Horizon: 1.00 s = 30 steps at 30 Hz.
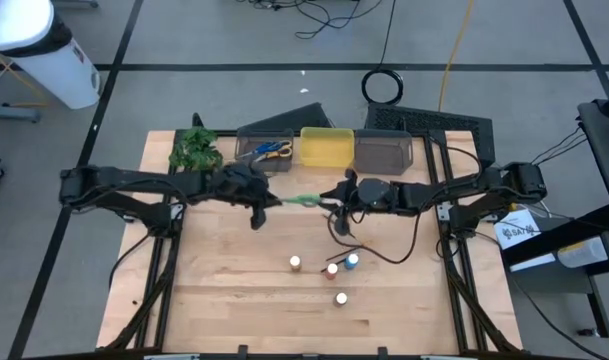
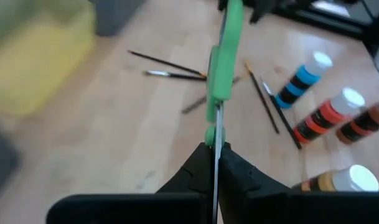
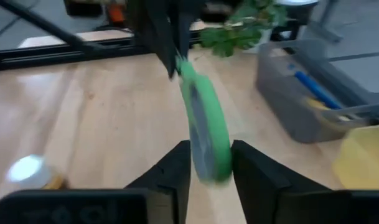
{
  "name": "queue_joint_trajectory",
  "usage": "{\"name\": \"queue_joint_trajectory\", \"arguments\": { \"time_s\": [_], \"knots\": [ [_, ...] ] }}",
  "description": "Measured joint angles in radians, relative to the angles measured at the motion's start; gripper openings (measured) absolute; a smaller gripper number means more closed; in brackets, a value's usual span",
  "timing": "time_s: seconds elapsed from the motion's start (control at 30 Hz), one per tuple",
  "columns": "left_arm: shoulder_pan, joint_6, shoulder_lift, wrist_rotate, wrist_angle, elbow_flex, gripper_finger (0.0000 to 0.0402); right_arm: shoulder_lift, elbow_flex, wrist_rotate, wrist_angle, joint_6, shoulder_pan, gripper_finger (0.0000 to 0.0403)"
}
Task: Pick & Place Paint Supplies
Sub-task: Put the green scissors into the left black bin
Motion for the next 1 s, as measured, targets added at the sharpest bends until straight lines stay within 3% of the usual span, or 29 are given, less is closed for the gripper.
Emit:
{"name": "queue_joint_trajectory", "arguments": {
  "time_s": [0.17, 0.37, 0.43, 0.7, 1.0],
  "knots": [
    [0.088, 0.003, -0.143, -0.087, -0.088, 0.001, 0.0007, 0.001, -0.002, 0.040, -0.018, 0.011, 0.007, 0.0118],
    [0.298, -0.117, -0.208, -0.070, -0.183, 0.000, 0.0007, 0.000, -0.002, 0.060, -0.008, 0.035, 0.003, 0.0115],
    [0.384, -0.152, -0.202, 0.000, -0.207, 0.000, 0.0007, 0.000, -0.002, 0.058, -0.002, 0.035, 0.005, 0.0113],
    [0.637, -0.239, -0.023, 0.330, -0.144, 0.000, 0.0007, 0.000, -0.002, 0.061, 0.030, 0.035, 0.003, 0.0114],
    [0.679, -0.283, 0.175, 0.384, -0.054, 0.000, 0.0013, 0.000, -0.002, 0.063, 0.031, 0.006, 0.003, 0.0111]
  ]
}}
